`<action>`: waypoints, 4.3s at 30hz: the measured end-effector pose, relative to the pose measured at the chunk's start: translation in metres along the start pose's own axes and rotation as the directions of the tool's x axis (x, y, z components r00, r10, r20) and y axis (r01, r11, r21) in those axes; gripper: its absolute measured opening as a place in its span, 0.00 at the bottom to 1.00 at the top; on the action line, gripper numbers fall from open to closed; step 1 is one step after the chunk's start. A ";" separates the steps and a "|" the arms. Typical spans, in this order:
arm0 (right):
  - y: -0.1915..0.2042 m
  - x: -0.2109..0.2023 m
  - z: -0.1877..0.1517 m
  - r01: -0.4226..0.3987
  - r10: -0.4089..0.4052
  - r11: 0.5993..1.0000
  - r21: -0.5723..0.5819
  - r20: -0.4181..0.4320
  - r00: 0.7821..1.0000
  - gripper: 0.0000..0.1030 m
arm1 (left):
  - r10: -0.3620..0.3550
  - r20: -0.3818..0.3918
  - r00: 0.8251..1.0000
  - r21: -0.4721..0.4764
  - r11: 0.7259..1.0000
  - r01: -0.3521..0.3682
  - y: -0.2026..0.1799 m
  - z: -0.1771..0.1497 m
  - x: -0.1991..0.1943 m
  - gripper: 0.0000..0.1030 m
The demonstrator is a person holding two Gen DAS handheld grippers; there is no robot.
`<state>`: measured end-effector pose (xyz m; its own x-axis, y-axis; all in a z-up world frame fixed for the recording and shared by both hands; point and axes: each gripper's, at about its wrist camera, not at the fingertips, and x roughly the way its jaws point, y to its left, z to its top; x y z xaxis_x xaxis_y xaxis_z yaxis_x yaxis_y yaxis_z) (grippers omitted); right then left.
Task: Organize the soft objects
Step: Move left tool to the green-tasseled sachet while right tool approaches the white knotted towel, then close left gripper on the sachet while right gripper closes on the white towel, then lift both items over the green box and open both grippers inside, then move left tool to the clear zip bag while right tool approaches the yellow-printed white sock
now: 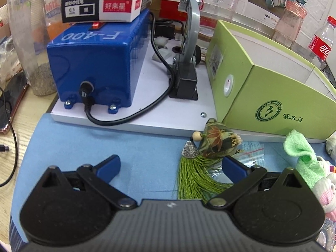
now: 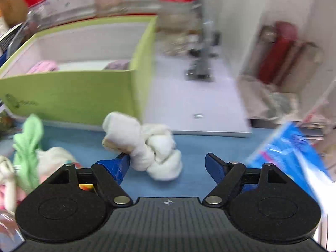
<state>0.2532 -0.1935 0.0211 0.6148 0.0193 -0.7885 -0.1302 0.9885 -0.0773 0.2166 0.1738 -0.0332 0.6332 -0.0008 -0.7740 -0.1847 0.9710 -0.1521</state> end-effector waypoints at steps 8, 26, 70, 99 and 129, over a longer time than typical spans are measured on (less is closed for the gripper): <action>0.012 0.026 -0.001 -0.135 0.134 0.987 -0.084 -0.020 0.991 0.64 | 0.023 -0.001 1.000 0.047 0.999 -0.023 -0.006 -0.001 0.003 0.99; 0.013 0.043 -0.015 -0.186 0.192 0.978 -0.096 0.052 0.980 0.63 | -0.051 0.046 0.998 0.156 0.987 0.043 -0.015 -0.005 0.000 0.48; 0.013 0.036 -0.021 -0.197 0.205 0.977 -0.083 0.102 0.973 0.36 | -0.237 -0.050 0.970 0.076 0.968 0.240 -0.020 0.028 -0.004 0.37; 0.066 0.051 0.116 -0.254 0.273 0.948 -0.190 0.083 0.959 0.43 | -0.261 0.103 0.960 0.211 0.949 0.235 -0.125 0.142 0.001 0.62; 0.005 -0.089 -0.083 -0.061 -0.020 0.977 0.204 0.376 0.927 0.57 | -0.117 0.065 0.991 0.130 0.986 0.107 -0.024 -0.003 -0.067 0.65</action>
<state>0.1326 -0.2026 0.0403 0.8645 0.0541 -0.4997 -0.0063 0.9953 0.0968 0.1760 0.1495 0.0208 0.6979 -0.0984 -0.7094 -0.0160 0.9881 -0.1529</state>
